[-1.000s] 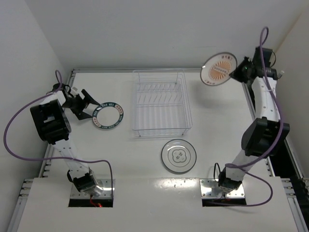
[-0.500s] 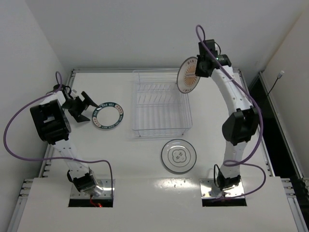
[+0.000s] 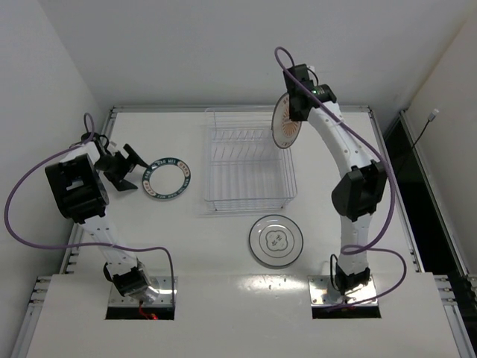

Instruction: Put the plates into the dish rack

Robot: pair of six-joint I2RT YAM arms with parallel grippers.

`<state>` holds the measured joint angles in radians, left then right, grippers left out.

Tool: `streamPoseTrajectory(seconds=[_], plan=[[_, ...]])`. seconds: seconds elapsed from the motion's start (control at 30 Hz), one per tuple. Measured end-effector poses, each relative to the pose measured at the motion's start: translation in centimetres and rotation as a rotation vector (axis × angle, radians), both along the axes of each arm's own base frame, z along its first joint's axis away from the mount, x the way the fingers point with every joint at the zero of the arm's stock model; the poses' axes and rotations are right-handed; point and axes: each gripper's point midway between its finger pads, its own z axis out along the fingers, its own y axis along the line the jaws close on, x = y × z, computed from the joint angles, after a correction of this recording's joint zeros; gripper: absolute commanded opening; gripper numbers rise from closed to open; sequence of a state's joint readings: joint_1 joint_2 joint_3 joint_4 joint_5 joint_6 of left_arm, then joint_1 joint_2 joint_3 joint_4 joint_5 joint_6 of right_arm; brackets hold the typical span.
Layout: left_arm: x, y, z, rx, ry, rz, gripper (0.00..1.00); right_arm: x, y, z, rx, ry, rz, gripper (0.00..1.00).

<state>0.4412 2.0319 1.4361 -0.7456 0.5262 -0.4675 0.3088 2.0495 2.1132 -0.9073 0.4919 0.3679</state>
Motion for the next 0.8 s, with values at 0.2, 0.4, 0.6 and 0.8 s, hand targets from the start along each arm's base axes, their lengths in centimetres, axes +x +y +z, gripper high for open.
streamPoseTrajectory(seconds=[0.2, 0.4, 0.6, 0.8], plan=[[0.0, 0.0, 0.0, -0.001, -0.002, -0.002, 0.85, -0.2, 3.0, -0.6, -0.066, 0.002, 0.026, 0.00], [0.2, -0.3, 0.3, -0.018, -0.018, -0.009, 0.81, -1.3, 5.4, -2.2, -0.105, 0.038, 0.043, 0.01], [0.7, -0.5, 0.6, -0.037, -0.049, -0.017, 0.81, -1.0, 6.0, -3.4, -0.063, 0.042, 0.040, 0.10], [1.1, -0.7, 0.9, -0.052, -0.075, -0.023, 0.80, -1.9, 8.0, -5.4, 0.072, 0.127, 0.123, 0.26]])
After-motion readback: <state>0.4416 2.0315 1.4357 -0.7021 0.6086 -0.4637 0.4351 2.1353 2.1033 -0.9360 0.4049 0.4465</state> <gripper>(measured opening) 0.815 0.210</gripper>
